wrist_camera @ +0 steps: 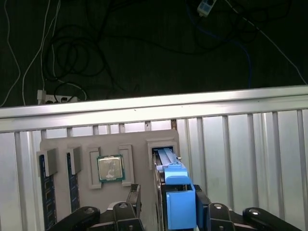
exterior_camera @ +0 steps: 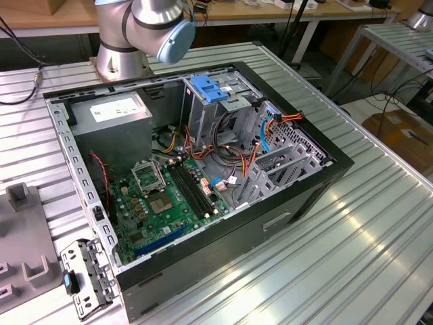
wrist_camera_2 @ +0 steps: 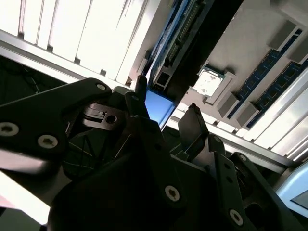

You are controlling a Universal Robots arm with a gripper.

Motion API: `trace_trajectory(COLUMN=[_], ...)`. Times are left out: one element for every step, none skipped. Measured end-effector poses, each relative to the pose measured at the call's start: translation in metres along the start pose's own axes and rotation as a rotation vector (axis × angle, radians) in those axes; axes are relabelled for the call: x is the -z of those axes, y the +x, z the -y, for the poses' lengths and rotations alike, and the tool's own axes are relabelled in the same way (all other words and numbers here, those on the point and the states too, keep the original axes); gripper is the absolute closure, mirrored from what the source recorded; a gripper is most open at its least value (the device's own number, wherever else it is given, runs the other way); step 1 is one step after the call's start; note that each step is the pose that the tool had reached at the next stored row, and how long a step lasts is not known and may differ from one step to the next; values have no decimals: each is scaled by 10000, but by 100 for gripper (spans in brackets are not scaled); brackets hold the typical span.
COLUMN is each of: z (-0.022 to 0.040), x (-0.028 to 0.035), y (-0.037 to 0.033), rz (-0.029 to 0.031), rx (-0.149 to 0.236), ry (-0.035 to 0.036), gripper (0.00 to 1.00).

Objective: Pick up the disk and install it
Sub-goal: 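Pick up the disk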

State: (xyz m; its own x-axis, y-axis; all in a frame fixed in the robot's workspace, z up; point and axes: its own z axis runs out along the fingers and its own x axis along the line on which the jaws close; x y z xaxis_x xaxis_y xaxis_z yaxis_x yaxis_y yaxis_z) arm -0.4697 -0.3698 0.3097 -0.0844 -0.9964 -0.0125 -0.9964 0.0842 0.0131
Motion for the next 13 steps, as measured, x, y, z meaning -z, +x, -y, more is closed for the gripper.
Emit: trace_trajectory(z=[4, 7, 7, 7, 7, 7, 7, 5, 3, -5, -13, -19, -24], x=[-9, -16, -26, -39, -47, -61, -77, -93, -101, -110, -116, -120, -124], y=[-10, -24, -31, -34, -35, -37, -36, -36, -36, -35, -35, -34, -33], rz=[1, 1, 2, 2, 2, 2, 2, 6, 16, 34, 47, 57, 65], rx=[-12, -26, -37, -42, -44, -46, -45, -45, -45, -46, -45, -40, -37], ry=[2, 0, 2, 3, 2, 1, 3, 2, 0, -3, 0, 5, 11], gripper=[46, 46, 46, 46, 46, 46, 46, 46, 46, 46, 46, 46, 46])
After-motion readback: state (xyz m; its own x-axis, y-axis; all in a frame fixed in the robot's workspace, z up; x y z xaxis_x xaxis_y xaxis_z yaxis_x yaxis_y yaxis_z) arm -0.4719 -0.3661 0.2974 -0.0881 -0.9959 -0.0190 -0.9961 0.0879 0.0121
